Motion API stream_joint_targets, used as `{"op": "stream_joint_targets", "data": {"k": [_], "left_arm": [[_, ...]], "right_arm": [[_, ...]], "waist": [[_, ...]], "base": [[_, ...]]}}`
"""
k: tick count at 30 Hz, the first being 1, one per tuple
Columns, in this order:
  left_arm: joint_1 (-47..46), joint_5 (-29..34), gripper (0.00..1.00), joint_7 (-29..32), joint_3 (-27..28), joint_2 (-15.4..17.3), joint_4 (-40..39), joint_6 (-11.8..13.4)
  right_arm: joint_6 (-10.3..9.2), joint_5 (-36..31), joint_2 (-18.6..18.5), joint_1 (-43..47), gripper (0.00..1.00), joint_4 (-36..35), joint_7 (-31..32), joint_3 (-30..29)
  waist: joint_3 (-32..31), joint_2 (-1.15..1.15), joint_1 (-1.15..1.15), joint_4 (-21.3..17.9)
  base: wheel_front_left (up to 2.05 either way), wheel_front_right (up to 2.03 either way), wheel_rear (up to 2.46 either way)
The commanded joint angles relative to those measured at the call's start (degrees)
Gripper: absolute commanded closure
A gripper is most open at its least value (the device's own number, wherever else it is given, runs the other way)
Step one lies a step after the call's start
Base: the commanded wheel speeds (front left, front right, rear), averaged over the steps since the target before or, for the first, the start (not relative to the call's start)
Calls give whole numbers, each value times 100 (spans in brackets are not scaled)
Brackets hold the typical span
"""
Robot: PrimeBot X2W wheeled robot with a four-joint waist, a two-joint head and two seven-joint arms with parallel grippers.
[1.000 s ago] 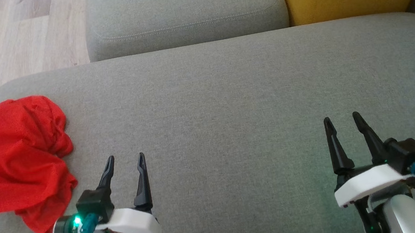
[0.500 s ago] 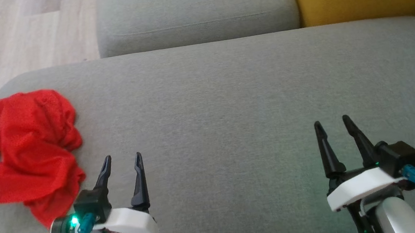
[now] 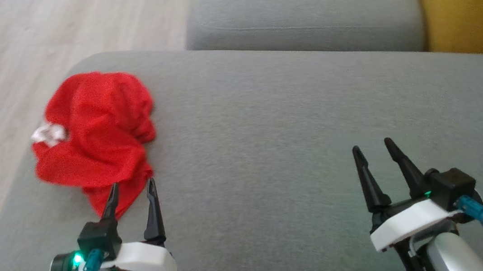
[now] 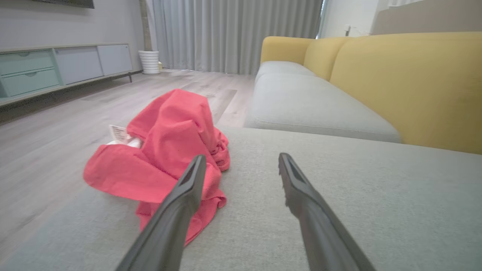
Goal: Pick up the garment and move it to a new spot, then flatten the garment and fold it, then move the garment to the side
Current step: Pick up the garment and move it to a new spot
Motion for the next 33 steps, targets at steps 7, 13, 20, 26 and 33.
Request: {"op": "stream_joint_targets", "data": {"k": [7,13,20,26,33], "left_arm": [[-74,64,0,-71,367,80,-226,13],[12,62,0,-71,472,100,-286,37],[80,49,0,-71,552,107,-281,36],[104,-23,0,-71,665,120,-265,46],[-140,43,0,-71,812,524,-155,-103]], "right_arm": [[24,126,-37,-64,0,-85,-146,349],[24,187,-37,-47,0,-51,-179,453],[24,243,-37,-26,0,18,-205,594],[24,281,-37,-77,0,31,-218,711],[24,261,-37,-124,0,2,-191,571]], "waist": [[-105,0,0,797],[-128,0,0,1050],[-143,0,0,1198],[-118,0,0,1104],[48,0,0,837]], "base": [[0,0,0],[0,0,0],[0,0,0],[0,0,0],[0,0,0]]}}
